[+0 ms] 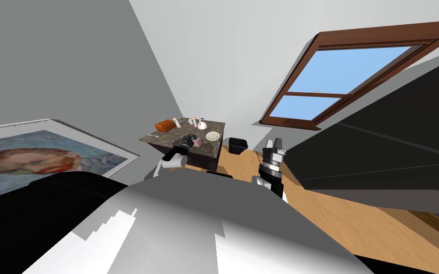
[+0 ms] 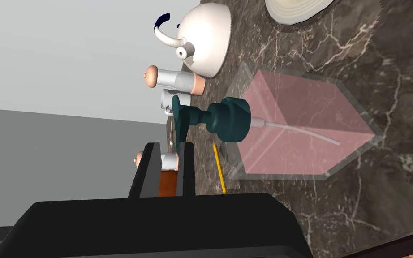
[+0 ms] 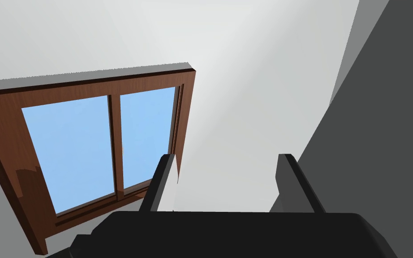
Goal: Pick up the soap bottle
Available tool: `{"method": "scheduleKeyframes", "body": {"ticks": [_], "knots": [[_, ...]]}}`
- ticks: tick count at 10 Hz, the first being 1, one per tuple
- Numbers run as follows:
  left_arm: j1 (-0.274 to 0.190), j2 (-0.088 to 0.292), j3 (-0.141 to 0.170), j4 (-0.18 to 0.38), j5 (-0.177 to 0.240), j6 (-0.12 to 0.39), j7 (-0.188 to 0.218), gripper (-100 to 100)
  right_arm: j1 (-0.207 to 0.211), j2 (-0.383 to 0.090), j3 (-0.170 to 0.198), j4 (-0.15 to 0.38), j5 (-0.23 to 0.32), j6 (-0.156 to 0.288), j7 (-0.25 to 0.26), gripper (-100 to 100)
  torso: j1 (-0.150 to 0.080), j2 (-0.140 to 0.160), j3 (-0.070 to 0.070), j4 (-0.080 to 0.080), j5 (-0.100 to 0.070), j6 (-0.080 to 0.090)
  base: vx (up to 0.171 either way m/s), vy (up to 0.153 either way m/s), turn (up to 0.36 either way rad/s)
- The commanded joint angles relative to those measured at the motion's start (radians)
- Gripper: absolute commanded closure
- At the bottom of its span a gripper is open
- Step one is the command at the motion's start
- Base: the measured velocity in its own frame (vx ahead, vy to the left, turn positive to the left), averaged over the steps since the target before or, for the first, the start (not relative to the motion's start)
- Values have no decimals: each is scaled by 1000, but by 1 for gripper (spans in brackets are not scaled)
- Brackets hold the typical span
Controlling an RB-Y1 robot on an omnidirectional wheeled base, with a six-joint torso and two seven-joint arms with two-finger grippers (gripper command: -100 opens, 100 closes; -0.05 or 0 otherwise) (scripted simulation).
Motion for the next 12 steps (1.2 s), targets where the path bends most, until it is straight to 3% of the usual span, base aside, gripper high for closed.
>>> {"method": "scheduleKeyframes", "body": {"ticks": [1, 5, 10, 11, 12], "knots": [[-5, 40, 3, 2, 16, 16, 0, -100, 0, 0, 0, 0, 0, 0, 0, 0, 0, 0, 0, 0, 0, 0, -21, 17, -32], [-29, 152, 17, 7, 93, 88, -2, -100, 0, 0, 0, 0, 0, 0, 0, 0, 2, 3, 1, 1, 1, 0, -46, 33, -48], [-77, 306, 45, 13, 239, 229, -7, -100, 0, 0, 0, 0, 0, 0, 0, 0, 4, 4, 3, 1, 1, 0, -68, 55, -68], [-77, 316, 45, 13, 246, 234, -7, -100, 0, 0, 0, 0, 0, 0, 0, 0, 4, 4, 2, 1, 1, 0, -52, 40, -31], [-88, 351, 51, 15, 282, 268, -7, -100, 0, 0, 0, 0, 0, 0, 0, 0, 3, 3, 2, 1, 1, 0, -59, 44, -71]]}}
